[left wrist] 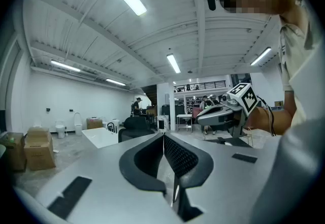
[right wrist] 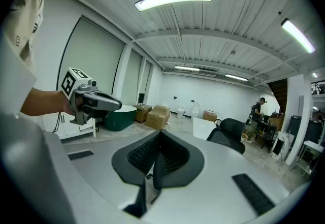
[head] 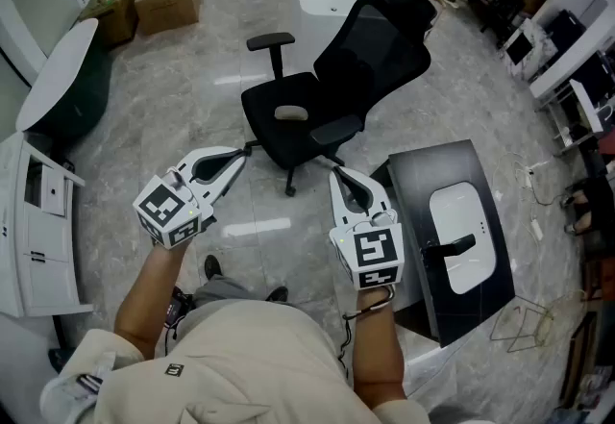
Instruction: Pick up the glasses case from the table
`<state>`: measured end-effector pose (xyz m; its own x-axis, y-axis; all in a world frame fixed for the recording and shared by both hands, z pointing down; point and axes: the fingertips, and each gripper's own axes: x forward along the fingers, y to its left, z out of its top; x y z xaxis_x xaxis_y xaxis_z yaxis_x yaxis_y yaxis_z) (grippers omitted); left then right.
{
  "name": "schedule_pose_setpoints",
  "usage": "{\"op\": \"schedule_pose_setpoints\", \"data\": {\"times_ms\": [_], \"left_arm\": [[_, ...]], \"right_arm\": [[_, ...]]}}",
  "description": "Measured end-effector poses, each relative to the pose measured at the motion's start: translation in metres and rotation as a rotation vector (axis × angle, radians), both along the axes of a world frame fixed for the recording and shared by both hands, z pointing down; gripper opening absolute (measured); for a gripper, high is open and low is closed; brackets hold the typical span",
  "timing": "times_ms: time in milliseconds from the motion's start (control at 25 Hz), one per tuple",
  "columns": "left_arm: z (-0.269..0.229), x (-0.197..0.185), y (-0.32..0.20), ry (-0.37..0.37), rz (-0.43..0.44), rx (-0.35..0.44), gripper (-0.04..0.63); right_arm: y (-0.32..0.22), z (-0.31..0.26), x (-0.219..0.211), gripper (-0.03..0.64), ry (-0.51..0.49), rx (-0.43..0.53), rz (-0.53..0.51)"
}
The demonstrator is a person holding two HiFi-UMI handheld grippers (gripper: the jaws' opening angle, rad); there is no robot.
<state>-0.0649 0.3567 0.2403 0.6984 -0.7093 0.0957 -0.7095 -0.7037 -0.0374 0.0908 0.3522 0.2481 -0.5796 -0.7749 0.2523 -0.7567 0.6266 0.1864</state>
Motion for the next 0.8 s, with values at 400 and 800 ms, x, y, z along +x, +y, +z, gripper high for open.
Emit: {"op": "schedule_pose_setpoints", "data": {"times_ms": [400, 800], "left_arm": [[0.005, -0.013, 0.005, 0.002, -0.02, -0.021, 0.02], [0.031, -0.04, -0.052, 0.024, 0.025, -0.065, 0.02]], "right_arm": [[-0.001, 0.008, -0.012, 0.021, -0.003, -0.022, -0.016], [-0.053, 0.029, -0.037, 0.026, -0.021, -0.062, 0.046]]}}
